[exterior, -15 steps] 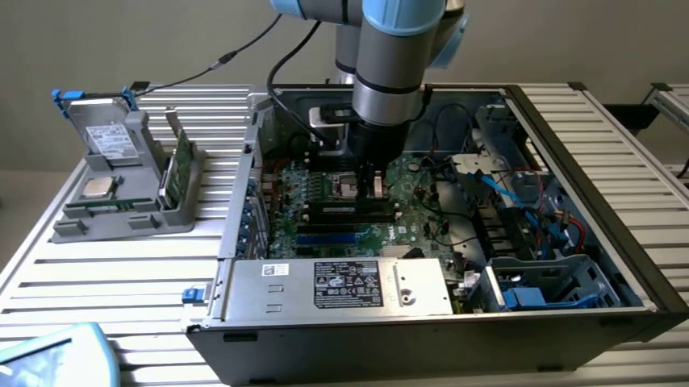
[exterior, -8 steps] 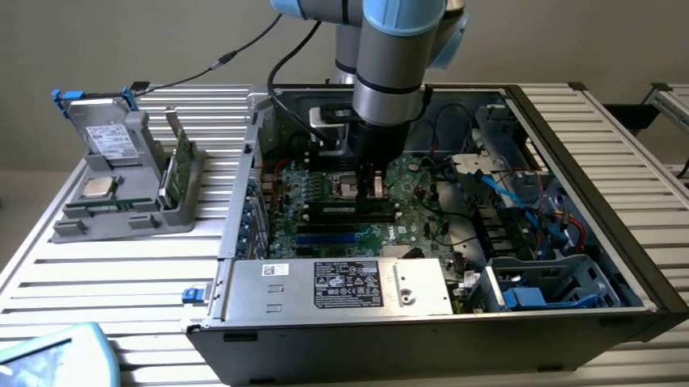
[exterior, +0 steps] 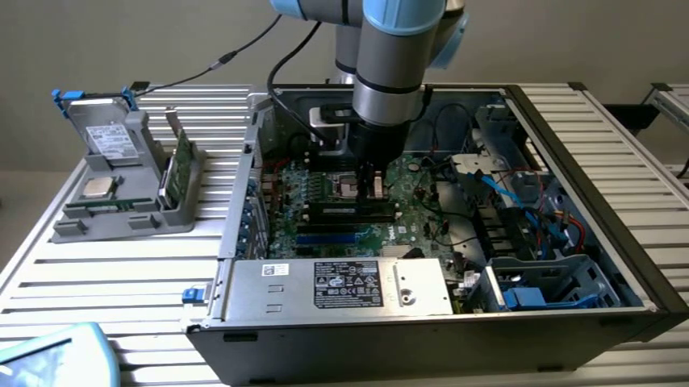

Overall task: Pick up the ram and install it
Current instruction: 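Insert the ram into the slot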

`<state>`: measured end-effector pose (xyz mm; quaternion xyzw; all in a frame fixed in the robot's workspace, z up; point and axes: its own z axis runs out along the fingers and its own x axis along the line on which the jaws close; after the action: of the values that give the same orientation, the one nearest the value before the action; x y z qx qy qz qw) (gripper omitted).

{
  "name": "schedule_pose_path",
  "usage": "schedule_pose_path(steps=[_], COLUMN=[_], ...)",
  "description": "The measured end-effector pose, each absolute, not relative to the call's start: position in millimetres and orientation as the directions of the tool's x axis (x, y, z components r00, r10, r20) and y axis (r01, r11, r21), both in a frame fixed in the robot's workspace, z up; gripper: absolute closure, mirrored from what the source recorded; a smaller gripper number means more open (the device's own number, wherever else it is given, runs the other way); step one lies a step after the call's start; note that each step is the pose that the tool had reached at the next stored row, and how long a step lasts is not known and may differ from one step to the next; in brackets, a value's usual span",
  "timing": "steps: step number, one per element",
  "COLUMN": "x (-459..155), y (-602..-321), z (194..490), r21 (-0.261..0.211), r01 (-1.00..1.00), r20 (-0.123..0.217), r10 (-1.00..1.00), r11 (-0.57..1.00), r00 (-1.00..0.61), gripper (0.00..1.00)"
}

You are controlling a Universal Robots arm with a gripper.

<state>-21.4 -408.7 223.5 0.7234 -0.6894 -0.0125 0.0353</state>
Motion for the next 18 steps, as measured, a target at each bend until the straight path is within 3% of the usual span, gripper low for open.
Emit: schedule_pose_path(steps=[18], x=[-20.8], y=[-407.7], z=[223.0], r21=[0.068], r01=[-0.997], r20=[0.031], r10=[-0.998], r11=[-0.043], r00=[0.046], gripper=[0.86])
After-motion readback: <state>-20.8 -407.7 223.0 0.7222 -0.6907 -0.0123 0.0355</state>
